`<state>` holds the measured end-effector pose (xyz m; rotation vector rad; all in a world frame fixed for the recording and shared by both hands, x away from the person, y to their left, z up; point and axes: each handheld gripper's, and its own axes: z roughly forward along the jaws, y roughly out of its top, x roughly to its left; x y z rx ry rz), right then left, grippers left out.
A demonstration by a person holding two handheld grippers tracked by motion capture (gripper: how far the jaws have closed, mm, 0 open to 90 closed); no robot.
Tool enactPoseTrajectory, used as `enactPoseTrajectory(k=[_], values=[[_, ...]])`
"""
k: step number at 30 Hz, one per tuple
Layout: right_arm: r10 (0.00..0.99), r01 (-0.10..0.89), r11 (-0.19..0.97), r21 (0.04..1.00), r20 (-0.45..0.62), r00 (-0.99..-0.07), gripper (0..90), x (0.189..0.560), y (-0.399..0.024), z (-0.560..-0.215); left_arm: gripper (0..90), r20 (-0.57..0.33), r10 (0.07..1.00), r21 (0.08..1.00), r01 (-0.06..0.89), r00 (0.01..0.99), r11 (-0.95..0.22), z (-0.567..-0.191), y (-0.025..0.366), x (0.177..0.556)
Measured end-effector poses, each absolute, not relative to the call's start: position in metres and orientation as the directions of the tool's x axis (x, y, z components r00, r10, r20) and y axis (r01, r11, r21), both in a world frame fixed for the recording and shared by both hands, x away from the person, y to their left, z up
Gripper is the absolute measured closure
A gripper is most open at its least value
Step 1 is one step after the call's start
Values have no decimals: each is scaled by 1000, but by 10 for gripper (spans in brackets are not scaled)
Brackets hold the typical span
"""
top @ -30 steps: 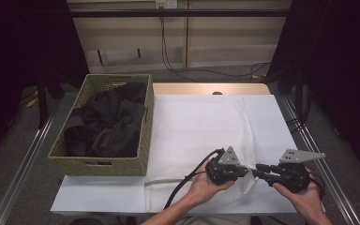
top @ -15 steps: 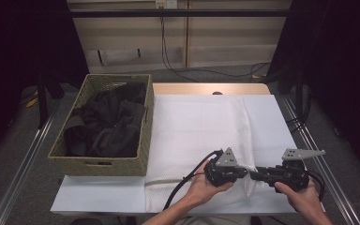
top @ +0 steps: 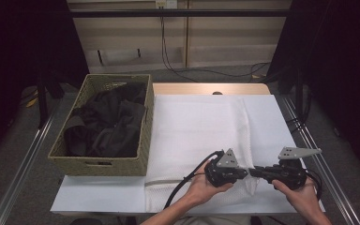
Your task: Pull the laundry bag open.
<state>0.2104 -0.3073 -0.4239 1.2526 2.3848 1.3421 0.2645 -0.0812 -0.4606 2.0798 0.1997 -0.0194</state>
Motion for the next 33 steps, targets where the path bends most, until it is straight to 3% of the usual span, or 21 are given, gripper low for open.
enactPoseTrajectory(k=[33], values=[[755, 582, 221, 783, 240, -610, 864, 204, -311, -424, 866, -96, 164, 843, 168, 982, -511, -462, -69, 266]])
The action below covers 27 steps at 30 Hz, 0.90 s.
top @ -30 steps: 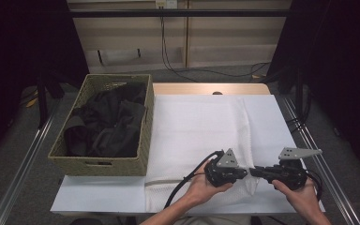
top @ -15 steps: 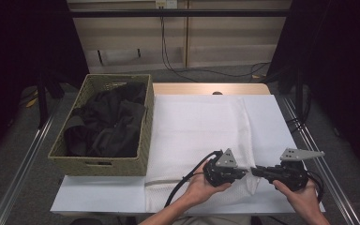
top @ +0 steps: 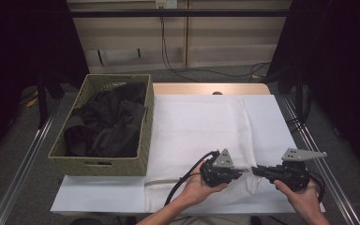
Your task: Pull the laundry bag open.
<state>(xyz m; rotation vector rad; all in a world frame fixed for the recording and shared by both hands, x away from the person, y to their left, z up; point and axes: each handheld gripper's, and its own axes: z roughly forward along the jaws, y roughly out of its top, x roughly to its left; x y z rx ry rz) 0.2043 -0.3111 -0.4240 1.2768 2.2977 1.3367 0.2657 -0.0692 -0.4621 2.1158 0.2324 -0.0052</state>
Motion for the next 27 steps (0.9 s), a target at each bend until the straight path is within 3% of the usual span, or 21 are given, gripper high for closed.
enactPoseTrajectory(k=[27], values=[[769, 584, 207, 785, 238, -594, 864, 202, -313, -423, 866, -117, 176, 830, 194, 977, -522, -465, -59, 271]])
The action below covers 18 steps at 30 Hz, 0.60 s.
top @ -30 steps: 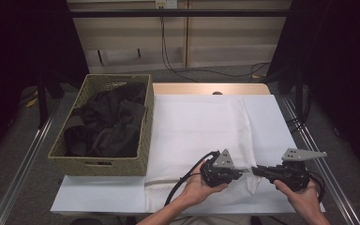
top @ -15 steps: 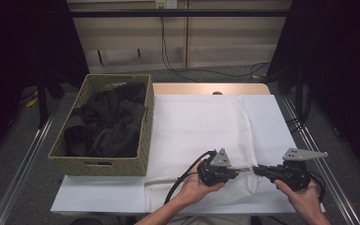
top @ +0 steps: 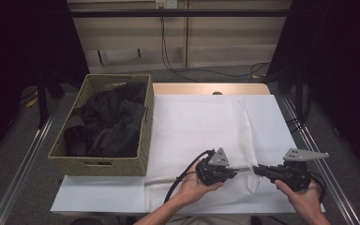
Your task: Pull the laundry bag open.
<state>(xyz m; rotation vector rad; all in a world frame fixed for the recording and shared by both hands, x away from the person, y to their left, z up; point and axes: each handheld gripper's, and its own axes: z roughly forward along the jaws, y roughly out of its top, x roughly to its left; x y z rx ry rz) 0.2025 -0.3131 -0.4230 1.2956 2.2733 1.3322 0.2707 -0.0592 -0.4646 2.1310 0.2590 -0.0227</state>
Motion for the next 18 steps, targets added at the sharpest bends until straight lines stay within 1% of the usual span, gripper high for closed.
enactPoseTrajectory(k=[1, 7, 11, 18], values=[[769, 582, 206, 787, 237, -593, 864, 202, -313, -423, 866, -104, 171, 825, 181, 980, -536, -464, -59, 271], [768, 578, 212, 788, 231, -598, 864, 202, -312, -423, 866, -110, 168, 827, 184, 980, -531, -464, -58, 272], [769, 575, 212, 790, 228, -596, 864, 202, -313, -422, 866, -96, 174, 814, 178, 980, -552, -464, -57, 274], [779, 580, 203, 789, 229, -584, 864, 202, -315, -424, 866, -108, 177, 813, 189, 978, -551, -466, -56, 273]])
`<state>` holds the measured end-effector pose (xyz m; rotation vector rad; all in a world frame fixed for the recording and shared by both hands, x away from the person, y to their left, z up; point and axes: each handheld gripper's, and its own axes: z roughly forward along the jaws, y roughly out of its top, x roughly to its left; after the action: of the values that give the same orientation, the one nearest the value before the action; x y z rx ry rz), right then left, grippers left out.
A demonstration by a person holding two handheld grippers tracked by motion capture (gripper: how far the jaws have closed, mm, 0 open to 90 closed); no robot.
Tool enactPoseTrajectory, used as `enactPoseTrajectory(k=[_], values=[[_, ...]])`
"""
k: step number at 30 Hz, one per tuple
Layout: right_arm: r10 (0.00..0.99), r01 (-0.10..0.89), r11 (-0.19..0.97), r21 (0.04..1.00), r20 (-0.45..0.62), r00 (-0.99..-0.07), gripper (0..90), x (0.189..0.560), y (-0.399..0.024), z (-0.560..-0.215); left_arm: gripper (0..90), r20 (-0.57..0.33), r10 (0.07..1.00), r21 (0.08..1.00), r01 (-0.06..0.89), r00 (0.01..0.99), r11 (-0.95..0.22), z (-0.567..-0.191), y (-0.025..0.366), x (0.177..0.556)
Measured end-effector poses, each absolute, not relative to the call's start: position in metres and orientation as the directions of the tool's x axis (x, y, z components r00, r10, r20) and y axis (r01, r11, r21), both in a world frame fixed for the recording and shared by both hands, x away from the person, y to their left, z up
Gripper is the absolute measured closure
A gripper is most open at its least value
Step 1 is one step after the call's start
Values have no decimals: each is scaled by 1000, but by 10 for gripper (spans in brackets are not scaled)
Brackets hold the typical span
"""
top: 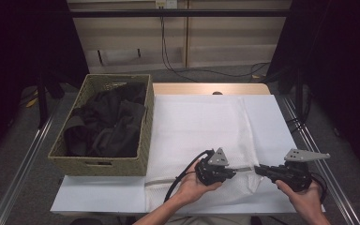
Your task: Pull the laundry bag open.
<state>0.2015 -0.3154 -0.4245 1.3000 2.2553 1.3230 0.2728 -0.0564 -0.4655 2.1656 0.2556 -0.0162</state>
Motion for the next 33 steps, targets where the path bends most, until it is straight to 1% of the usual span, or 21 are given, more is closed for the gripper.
enactPoseTrajectory(k=[6, 12, 15, 21, 24, 25, 28, 29, 33], values=[[774, 582, 198, 788, 239, -586, 864, 202, -315, -425, 867, -94, 184, 800, 184, 978, -571, -461, -50, 271], [776, 577, 197, 793, 234, -586, 865, 201, -314, -424, 866, -104, 178, 810, 187, 979, -556, -462, -49, 273], [779, 576, 195, 794, 231, -582, 865, 201, -314, -425, 866, -85, 188, 790, 181, 979, -586, -462, -49, 273], [781, 584, 180, 791, 247, -574, 864, 201, -317, -425, 866, -93, 181, 798, 182, 979, -575, -461, -47, 271], [783, 579, 185, 794, 236, -575, 865, 201, -316, -425, 866, -79, 181, 785, 173, 980, -595, -460, -45, 272], [780, 579, 186, 794, 239, -578, 865, 201, -316, -425, 866, -86, 182, 799, 177, 980, -574, -461, -45, 272], [782, 577, 181, 796, 240, -576, 865, 201, -317, -424, 866, -79, 184, 800, 173, 980, -574, -459, -43, 268], [781, 577, 180, 797, 241, -577, 864, 201, -317, -424, 866, -70, 176, 791, 163, 982, -590, -457, -42, 268], [782, 575, 178, 798, 240, -575, 864, 201, -317, -425, 866, -75, 176, 798, 165, 982, -580, -456, -40, 267]])
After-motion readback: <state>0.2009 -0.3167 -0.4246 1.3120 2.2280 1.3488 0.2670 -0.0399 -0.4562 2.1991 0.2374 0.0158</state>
